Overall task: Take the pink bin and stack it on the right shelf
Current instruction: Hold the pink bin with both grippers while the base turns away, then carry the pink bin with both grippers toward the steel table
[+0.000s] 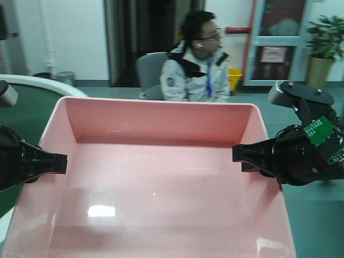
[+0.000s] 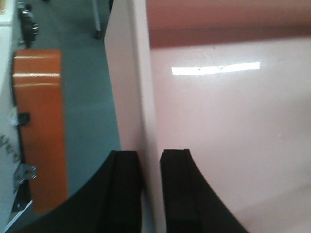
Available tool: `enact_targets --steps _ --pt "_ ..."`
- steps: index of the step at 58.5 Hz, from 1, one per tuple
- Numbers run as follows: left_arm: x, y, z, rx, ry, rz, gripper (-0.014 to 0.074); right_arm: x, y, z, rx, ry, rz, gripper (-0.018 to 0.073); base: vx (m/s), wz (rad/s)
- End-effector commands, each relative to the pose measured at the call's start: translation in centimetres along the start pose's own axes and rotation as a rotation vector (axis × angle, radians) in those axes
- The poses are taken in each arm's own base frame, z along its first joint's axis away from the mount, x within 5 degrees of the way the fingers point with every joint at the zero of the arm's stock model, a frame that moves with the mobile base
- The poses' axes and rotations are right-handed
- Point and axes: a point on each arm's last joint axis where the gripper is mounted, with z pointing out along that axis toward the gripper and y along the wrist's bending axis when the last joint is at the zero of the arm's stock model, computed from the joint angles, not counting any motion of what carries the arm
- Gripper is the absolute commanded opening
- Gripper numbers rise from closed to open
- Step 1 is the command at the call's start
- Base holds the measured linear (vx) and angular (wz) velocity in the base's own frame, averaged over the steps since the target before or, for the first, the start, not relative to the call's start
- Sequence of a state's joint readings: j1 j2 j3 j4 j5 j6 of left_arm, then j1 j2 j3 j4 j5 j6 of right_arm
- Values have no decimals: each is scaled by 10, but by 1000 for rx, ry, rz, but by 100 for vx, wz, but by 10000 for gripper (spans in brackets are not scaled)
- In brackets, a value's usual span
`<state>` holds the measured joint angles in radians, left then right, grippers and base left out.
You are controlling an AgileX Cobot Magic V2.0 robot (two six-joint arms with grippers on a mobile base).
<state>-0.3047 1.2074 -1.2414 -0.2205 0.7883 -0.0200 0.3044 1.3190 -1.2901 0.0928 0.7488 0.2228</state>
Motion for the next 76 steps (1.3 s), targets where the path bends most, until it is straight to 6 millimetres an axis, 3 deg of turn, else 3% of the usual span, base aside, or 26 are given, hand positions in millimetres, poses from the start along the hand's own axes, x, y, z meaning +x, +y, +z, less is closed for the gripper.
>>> enact_targets --steps 1,39,76 --pt "-12 -3 -17 5 -112 23 -1 -19 0 -22 -4 -171 -33 -8 13 -65" --pt "-12 -3 -17 5 -112 23 -1 -19 0 -22 -4 -171 -33 -8 25 -52" --pt "-12 -3 -17 5 -112 23 -1 -19 0 -22 -4 -171 -33 -8 44 -10"
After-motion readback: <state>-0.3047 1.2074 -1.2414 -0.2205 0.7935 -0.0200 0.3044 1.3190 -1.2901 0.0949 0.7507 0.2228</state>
